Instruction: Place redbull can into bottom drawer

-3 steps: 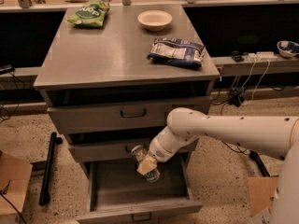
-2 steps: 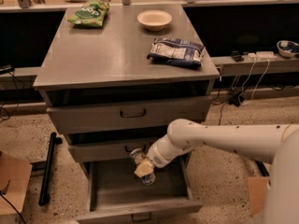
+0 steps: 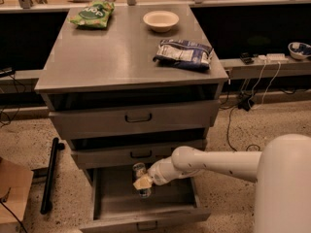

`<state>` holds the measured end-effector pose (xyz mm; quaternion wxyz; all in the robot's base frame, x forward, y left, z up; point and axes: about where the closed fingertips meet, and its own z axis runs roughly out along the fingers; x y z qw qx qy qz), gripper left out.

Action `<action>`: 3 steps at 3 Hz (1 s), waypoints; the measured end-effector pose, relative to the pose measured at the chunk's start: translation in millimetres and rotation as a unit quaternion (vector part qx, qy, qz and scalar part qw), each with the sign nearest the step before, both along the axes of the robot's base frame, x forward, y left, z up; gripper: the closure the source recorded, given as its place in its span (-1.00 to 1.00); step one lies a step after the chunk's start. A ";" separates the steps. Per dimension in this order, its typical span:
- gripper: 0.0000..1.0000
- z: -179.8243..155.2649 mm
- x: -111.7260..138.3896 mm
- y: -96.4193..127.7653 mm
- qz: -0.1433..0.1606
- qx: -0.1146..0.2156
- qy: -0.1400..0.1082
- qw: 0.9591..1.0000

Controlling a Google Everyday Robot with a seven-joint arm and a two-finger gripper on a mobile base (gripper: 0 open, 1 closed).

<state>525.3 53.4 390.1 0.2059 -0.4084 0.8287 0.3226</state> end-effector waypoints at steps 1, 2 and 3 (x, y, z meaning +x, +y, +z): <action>1.00 0.0 0.0 0.0 0.000 0.000 0.000 1.000; 1.00 -24.4 0.5 7.3 0.012 -0.020 0.004 1.000; 1.00 -70.9 -3.3 14.8 0.031 -0.058 0.012 0.998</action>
Offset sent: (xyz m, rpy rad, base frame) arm 0.0040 0.0156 -0.0627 -0.1057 0.0160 0.0606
